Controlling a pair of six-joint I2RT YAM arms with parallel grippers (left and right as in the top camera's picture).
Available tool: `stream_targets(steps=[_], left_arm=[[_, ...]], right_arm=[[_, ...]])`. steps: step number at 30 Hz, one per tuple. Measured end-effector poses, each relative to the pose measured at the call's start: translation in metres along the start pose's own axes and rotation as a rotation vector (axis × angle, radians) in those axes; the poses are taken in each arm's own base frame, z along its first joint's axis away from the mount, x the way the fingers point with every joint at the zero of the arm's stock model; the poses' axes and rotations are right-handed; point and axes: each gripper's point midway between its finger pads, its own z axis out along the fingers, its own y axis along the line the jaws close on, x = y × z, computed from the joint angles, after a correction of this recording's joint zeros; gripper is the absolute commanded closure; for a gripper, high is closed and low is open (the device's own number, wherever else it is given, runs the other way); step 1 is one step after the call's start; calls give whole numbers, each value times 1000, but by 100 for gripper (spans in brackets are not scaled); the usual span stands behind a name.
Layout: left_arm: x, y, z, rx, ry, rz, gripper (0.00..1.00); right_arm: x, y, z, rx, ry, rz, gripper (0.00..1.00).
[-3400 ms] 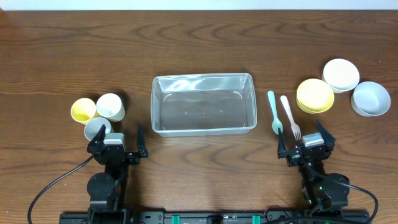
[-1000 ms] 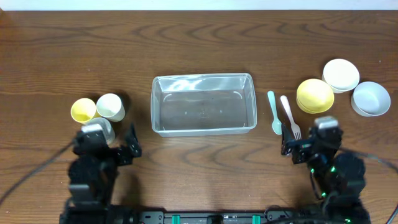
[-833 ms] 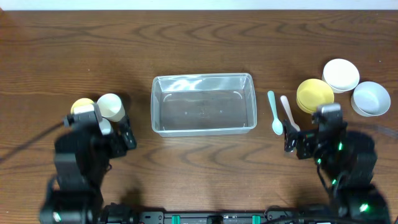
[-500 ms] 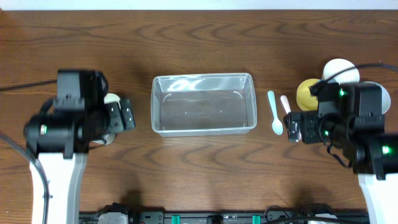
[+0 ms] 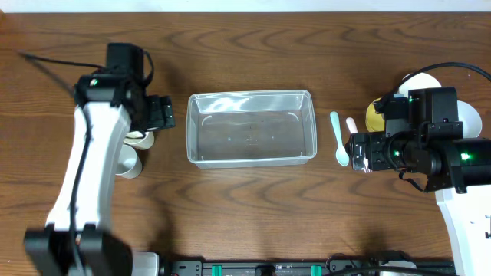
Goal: Pack container
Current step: 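Lower the left gripper onto the white cup and grasp its rim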
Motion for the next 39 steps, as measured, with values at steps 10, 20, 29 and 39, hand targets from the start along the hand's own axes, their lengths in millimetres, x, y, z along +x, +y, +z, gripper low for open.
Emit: stream_targets(steps=[10,20,29,39], left_arm=[[-2,-8,63,-33,135,16,2],[-2,3,97,-31,204,-30,0],[0,4,108,-27,233,-53,39],[0,4,108,-25,232,-60,79]], right_arm=[[5,0,0,0,19,3,1],[9,0,0,1,38,6,1],[10,0,0,1,40,7,1],[10,0,0,1,41,7,1]])
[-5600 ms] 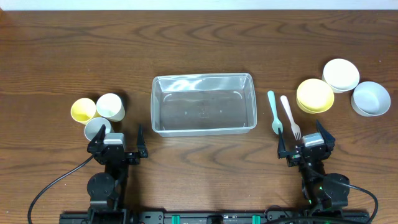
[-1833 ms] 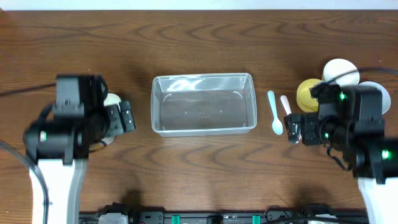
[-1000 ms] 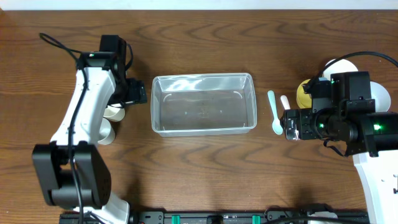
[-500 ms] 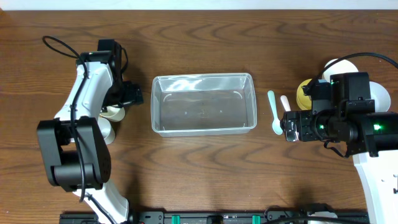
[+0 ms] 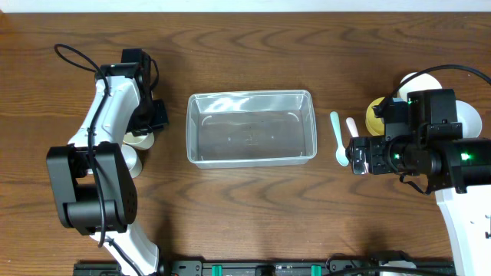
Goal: Pack container
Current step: 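Lower the left gripper onto the white cup and grasp its rim, then carry the white cup with the left gripper into the container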
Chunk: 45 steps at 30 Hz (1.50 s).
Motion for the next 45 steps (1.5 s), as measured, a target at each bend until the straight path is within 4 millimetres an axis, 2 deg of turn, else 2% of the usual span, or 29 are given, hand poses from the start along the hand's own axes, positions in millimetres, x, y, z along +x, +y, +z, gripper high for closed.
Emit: stream_targets(steps=[4,6,10,24,27,29,31,33,36,38,41,43,45], left_arm=[[0,0,0,0,0,0,81],[0,0,0,-1,-1,1,88],[0,0,0,0,-1,-2,94],[-5,-1,0,5,-19,-1,94],[-10,-4,-5,9,-37,4,94],[-18,-9,-16,18,-71,23,94],[-26,-18,-35,30,-115,57,94],[-31,-30,-62,43,-164,102,94],[-24,-52,-110,69,-237,178,94],[-9,-72,-144,92,-286,249,94],[19,-102,-177,142,-333,356,94],[41,-120,-185,177,-324,423,94],[56,-136,-185,203,-300,476,94]], right_arm=[[1,0,0,0,3,0,1],[1,0,0,0,3,0,1],[1,0,0,0,3,1,1],[4,0,0,0,15,3,1],[6,0,0,0,23,4,1],[6,0,0,0,25,4,1],[6,0,0,1,26,4,1],[7,0,0,1,29,5,1],[7,0,0,1,29,5,1],[7,0,0,1,28,5,1],[6,0,0,1,25,4,1],[6,0,0,1,25,4,1],[6,0,0,1,25,4,1]])
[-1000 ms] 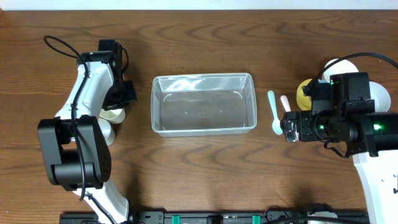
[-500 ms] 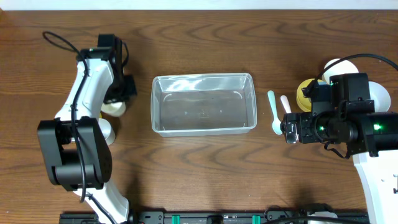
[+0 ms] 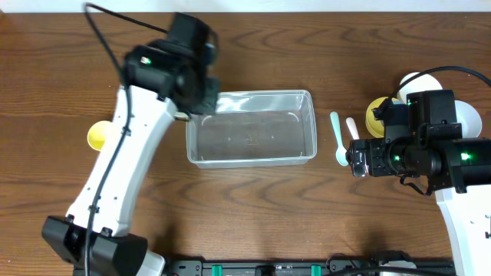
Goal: Pack container
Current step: 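Carry the white cup with the left gripper into the container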
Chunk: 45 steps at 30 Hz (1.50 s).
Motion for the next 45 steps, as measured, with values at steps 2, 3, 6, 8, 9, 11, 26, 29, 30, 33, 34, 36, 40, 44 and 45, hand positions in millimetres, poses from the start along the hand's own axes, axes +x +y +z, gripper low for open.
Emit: stream_targets(steps=[2,3,6,8,9,11,26,29,30,33,34,36,40,44,45], left_arm=[[2,-15,7,23,23,30,94],[3,-19,11,30,34,39,94],[7,-25,28,34,85,49,94],[9,-24,41,27,123,49,94],[10,-24,48,23,142,49,94],[12,-24,65,14,187,49,94],[16,-13,160,-13,343,13,94],[12,-4,163,-16,334,-12,93],[10,-1,163,-17,330,-20,93],[9,6,164,-15,326,-32,64],[8,7,164,-17,325,-37,44],[8,7,164,-16,323,-39,20],[7,5,164,-14,319,-36,9],[9,3,163,-12,327,-32,4],[10,2,162,-12,331,-29,2]], right_arm=[[0,0,0,0,0,0,1],[0,0,0,0,0,0,1],[0,0,0,0,1,0,1],[0,0,0,0,2,0,1],[1,0,0,0,3,0,1],[1,0,0,0,5,1,1],[6,0,0,1,26,4,1],[6,0,0,1,26,4,1],[7,0,0,1,26,4,1],[6,0,0,1,26,4,1],[7,0,0,1,26,4,1],[7,0,0,1,26,4,1],[6,0,0,1,26,4,1],[7,0,0,1,26,4,1],[7,0,0,1,26,4,1]])
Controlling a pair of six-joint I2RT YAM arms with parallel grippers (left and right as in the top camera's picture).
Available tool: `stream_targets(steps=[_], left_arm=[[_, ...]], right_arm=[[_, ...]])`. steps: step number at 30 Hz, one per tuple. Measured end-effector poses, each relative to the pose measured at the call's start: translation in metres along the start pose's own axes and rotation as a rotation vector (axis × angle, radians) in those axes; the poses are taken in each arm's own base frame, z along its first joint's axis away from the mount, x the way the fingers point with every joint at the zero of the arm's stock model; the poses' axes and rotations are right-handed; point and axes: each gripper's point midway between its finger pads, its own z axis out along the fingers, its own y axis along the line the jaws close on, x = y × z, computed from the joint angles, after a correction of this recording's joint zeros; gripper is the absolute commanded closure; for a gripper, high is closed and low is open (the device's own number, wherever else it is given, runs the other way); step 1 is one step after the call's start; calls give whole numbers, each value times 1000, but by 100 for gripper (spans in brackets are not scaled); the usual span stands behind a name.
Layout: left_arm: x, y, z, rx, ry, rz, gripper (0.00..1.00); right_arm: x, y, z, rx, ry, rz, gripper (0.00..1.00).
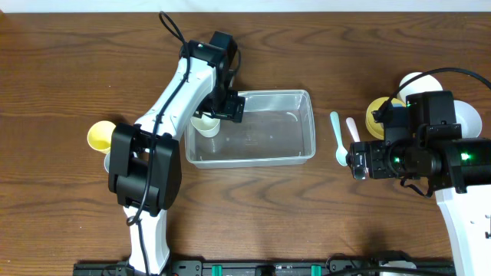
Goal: Pack container
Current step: 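Carry the white cup with the left gripper into the container, then move the left gripper back and grasp the grey-blue cup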
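Note:
A clear plastic container (295, 130) lies at mid-table. My left gripper (220, 115) reaches down into its back left corner, its fingers at the rim of a white cup (204, 126) that stands upright on the container floor; it looks shut on that rim. A yellow cup (99, 136) stays on the table at the left. My right gripper (356, 158) hovers open just right of a mint spoon (337, 139) and a pale pink spoon (351, 126), holding nothing.
A yellow bowl (375, 113) and two white bowls (416, 80) (469, 119) sit at the right, partly under the right arm. The left arm stretches from the front edge across the table's left side. Another pale cup (107, 162) peeks out beside it.
My left gripper has moved right and down from the container's back left corner into it, and the white cup now stands on the container floor. The right arm has barely moved.
My left gripper was over the stacked cups left of the container, then low at them. Later it was raised at the container's back left corner, with a yellow cup left uncovered on the table. Now a white cup stands inside the container. The right gripper stayed by the spoons.

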Motion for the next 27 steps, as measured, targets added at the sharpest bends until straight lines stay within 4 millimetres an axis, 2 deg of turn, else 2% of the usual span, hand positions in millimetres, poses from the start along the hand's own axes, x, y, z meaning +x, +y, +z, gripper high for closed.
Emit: stream_targets(steps=[2,5,8,11,13,16,19,21,25,27], left_arm=[[2,-3,-4,1,-6,4,2],[3,-6,-28,-1,-63,4,2],[11,0,-76,-23,-174,-28,2],[35,18,-135,-42,-290,-122,2],[56,38,-164,-51,-337,-220,2],[85,72,-191,-68,-376,-387,2],[98,101,-197,-84,-392,-515,2],[107,122,-189,-105,-370,-600,2],[122,158,-151,-136,-288,-725,2],[126,168,-131,-131,-256,-755,2]], right_arm=[[0,0,0,0,0,0,1],[0,0,0,1,-1,0,1],[0,0,0,1,-1,0,1],[0,0,0,1,-2,0,1],[0,0,0,2,-1,0,1],[0,0,0,2,-2,0,1],[0,-1,0,3,-1,0,1],[0,-1,0,3,1,0,1],[0,-1,0,4,1,0,1],[0,-1,0,4,0,0,1]])
